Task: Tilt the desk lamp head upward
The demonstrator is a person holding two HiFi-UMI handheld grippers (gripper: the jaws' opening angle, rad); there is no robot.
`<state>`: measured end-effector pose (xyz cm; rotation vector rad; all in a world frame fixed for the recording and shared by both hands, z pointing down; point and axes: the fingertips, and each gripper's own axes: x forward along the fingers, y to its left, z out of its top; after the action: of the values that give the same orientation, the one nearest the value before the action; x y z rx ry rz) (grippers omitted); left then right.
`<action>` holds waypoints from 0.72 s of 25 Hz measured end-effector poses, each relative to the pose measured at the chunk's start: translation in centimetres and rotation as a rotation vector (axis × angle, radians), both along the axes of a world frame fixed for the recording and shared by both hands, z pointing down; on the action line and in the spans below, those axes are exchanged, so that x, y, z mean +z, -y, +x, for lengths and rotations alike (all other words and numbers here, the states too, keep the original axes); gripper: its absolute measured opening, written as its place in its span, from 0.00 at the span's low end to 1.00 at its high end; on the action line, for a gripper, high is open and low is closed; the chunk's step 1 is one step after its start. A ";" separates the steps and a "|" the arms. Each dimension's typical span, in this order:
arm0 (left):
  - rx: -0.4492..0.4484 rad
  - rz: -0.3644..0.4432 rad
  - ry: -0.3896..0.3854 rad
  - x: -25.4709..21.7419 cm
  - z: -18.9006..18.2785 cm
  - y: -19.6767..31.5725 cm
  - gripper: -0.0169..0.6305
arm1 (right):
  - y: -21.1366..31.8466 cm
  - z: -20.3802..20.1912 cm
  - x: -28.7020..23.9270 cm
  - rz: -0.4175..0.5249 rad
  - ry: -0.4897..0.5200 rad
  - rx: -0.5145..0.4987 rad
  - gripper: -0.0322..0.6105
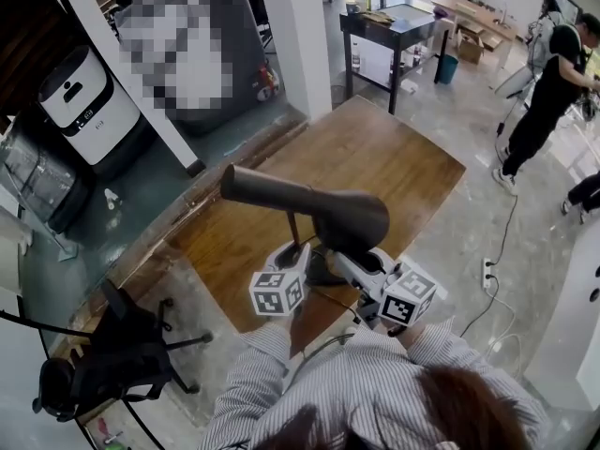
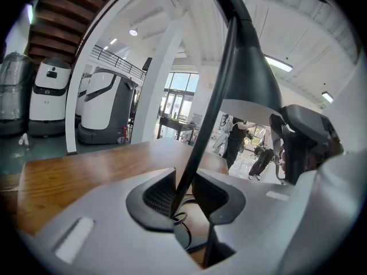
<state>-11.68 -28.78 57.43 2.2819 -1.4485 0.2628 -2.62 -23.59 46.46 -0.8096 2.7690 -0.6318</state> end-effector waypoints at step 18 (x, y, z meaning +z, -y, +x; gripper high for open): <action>-0.011 0.026 0.025 0.0 0.3 0.0 0.15 | 0.8 5.2 -4.9 0.220 -0.153 0.144 0.16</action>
<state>-11.42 -28.75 57.47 2.2983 -1.4850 0.2716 2.54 -24.36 41.56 -1.0335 2.8143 -0.2436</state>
